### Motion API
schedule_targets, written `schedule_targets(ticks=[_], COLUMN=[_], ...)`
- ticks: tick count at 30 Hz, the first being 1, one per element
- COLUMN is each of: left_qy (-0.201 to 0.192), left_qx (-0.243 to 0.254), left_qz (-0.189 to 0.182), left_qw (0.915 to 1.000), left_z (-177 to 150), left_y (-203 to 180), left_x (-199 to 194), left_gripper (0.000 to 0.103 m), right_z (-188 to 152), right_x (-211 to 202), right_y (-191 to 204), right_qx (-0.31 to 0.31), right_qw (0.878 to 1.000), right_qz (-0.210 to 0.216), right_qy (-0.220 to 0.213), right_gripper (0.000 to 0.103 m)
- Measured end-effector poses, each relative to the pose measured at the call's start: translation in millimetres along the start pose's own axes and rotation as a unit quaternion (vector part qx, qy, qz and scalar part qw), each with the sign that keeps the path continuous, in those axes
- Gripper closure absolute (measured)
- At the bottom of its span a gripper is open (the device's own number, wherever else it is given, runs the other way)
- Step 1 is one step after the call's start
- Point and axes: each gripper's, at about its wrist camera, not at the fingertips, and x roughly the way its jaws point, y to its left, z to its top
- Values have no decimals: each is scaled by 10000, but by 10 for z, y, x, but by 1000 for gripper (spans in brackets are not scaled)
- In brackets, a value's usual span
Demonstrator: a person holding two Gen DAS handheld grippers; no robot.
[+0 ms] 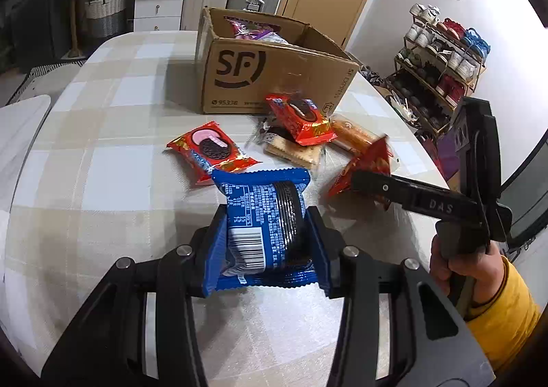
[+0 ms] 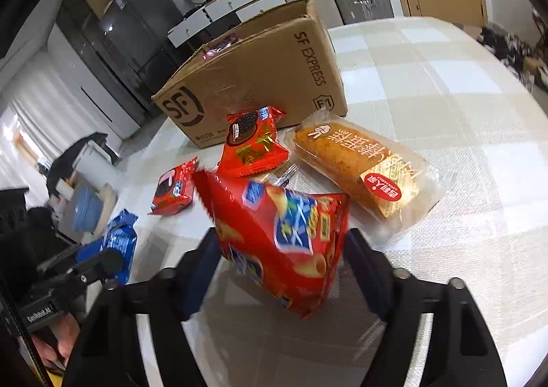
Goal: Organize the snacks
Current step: 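Grasp and lift the red crisps bag with the right gripper while the left holds the blue pack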
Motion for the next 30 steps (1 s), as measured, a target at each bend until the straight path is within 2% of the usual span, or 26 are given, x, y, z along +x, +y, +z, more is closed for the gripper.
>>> schedule_targets(ticks=[5,11,14,30], left_qy=[-22,-59,-107,-415], left_qx=[-36,-4,45,166], left_qz=[16,21,41,252], left_qw=[10000,10000,9999,9987], left_z=[-27,-39,-37,-7], left_y=[22,-20,-50,-249], left_x=[-40,-73,-128,-658], left_gripper=[62,62,62,62], right_z=[0,-45,-76,-65], right_x=[17,-25,-104,-976], right_y=[-44,-55,-67,333], right_qx=[49,93,201,-223], right_qw=[9997,9991,9975,9919], right_qz=[216,413,671,966], right_qy=[48,-11,-83,-799], right_gripper=[54,55,55,55])
